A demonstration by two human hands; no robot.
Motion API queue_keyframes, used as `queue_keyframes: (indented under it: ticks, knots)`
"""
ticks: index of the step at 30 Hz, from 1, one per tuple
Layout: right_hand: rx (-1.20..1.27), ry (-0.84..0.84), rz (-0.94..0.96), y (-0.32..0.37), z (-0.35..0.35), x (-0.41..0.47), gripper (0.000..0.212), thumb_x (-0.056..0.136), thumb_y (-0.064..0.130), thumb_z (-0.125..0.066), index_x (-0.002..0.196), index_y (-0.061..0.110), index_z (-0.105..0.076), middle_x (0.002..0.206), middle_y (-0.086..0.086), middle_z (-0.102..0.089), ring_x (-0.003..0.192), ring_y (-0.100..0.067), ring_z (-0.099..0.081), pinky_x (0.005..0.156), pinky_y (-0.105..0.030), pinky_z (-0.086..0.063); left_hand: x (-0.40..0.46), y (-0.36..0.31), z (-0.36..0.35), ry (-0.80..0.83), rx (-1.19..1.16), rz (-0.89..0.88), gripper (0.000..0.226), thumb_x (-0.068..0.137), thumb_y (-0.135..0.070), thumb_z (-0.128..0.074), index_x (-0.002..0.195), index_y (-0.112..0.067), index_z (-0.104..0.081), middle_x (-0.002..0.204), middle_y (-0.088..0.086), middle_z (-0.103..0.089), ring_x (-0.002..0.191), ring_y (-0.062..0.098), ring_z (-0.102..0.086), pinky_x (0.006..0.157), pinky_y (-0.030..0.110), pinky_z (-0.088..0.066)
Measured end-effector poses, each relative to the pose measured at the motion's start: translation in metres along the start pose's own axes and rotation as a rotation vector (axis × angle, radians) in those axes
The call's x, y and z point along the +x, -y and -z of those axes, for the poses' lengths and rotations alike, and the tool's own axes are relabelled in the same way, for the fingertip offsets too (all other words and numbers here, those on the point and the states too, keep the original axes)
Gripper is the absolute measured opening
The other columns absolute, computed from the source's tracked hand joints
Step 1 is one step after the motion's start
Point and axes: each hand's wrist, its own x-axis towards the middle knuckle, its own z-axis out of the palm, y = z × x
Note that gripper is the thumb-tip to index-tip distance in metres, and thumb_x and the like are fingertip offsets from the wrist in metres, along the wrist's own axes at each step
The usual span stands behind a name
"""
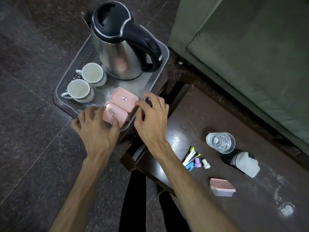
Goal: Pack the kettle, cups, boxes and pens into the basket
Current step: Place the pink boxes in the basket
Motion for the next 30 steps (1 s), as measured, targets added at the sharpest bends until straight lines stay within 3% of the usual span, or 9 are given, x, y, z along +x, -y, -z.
queue_keyframes:
  ticks: [4,8,14,16,18,22,26,30]
  knots:
    - [0.111,-0.066,-0.127,-0.04,0.023,-0.041,0.02,0.08,0.007,-0.071,0.094,0.018,-0.08,0.11,0.001,-0.07,0.102,-0.023,-0.062,0.091,-0.038,-0.048,-0.033,-0.038,-0.007,-0.073,-0.116,-0.051,0.032,0.083,-0.028,-0.067,0.111,-0.014,-0.074,0.116,0.009,-0.069,0.111,0.033,-0.057,0.096,0.047,-0.034]
    - [0.152,-0.129,-0.369,-0.09,0.056,-0.088,0.02,0.081,0.003,-0.072,0.091,0.018,-0.081,0.1,0.003,-0.073,0.098,-0.021,-0.065,0.092,-0.032,-0.05,-0.076,-0.085,-0.027,-0.031,-0.242,-0.176,0.021,0.077,-0.014,-0.07,0.098,-0.014,-0.076,0.102,0.006,-0.071,0.1,0.034,-0.062,0.088,0.045,-0.038]
    - [0.107,-0.257,-0.805,-0.167,0.106,-0.167,0.014,0.087,0.012,-0.072,0.097,0.018,-0.08,0.102,0.004,-0.075,0.097,-0.02,-0.066,0.089,-0.033,-0.05,-0.147,-0.146,-0.073,0.282,-0.224,-0.332,0.016,0.076,-0.017,-0.069,0.091,-0.016,-0.074,0.088,0.002,-0.069,0.087,0.032,-0.063,0.081,0.044,-0.044]
    - [0.056,-0.331,-0.989,-0.189,0.121,-0.191,0.021,0.087,0.021,-0.071,0.107,0.019,-0.078,0.112,-0.001,-0.072,0.098,-0.023,-0.066,0.086,-0.032,-0.048,-0.17,-0.159,-0.091,0.409,-0.159,-0.372,0.016,0.08,-0.022,-0.069,0.094,-0.017,-0.074,0.092,0.002,-0.07,0.09,0.031,-0.064,0.082,0.043,-0.043]
    - [0.016,-0.386,-1.141,-0.208,0.131,-0.212,0.036,0.085,0.032,-0.071,0.117,0.017,-0.073,0.121,-0.008,-0.066,0.11,-0.032,-0.064,0.091,-0.04,-0.049,-0.191,-0.167,-0.11,0.506,-0.072,-0.418,0.018,0.084,-0.026,-0.066,0.099,-0.02,-0.073,0.099,0.001,-0.069,0.097,0.028,-0.062,0.086,0.039,-0.04]
    - [0.044,-0.255,-1.484,-0.247,0.137,-0.236,0.068,0.087,0.048,-0.074,0.136,0.006,-0.055,0.137,-0.022,-0.055,0.12,-0.047,-0.059,0.098,-0.051,-0.049,-0.222,-0.173,-0.138,0.629,0.033,-0.441,0.027,0.089,-0.031,-0.059,0.112,-0.022,-0.071,0.116,-0.001,-0.069,0.11,0.024,-0.059,0.094,0.037,-0.038]
    - [0.303,-0.19,-1.576,-0.266,0.129,-0.246,0.06,0.087,0.04,-0.078,0.134,0.008,-0.06,0.131,-0.023,-0.068,0.124,-0.042,-0.062,0.104,-0.042,-0.047,-0.24,-0.172,-0.143,0.655,0.031,-0.416,0.028,0.088,-0.03,-0.059,0.112,-0.021,-0.071,0.115,-0.001,-0.07,0.111,0.023,-0.061,0.095,0.036,-0.039]
    - [0.372,-0.216,-1.579,-0.263,0.125,-0.242,0.049,0.082,0.031,-0.08,0.125,0.012,-0.07,0.12,-0.018,-0.074,0.116,-0.04,-0.067,0.101,-0.041,-0.052,-0.246,-0.168,-0.133,0.642,-0.059,-0.378,0.022,0.086,-0.024,-0.063,0.105,-0.02,-0.073,0.104,-0.001,-0.071,0.103,0.025,-0.065,0.091,0.039,-0.042]
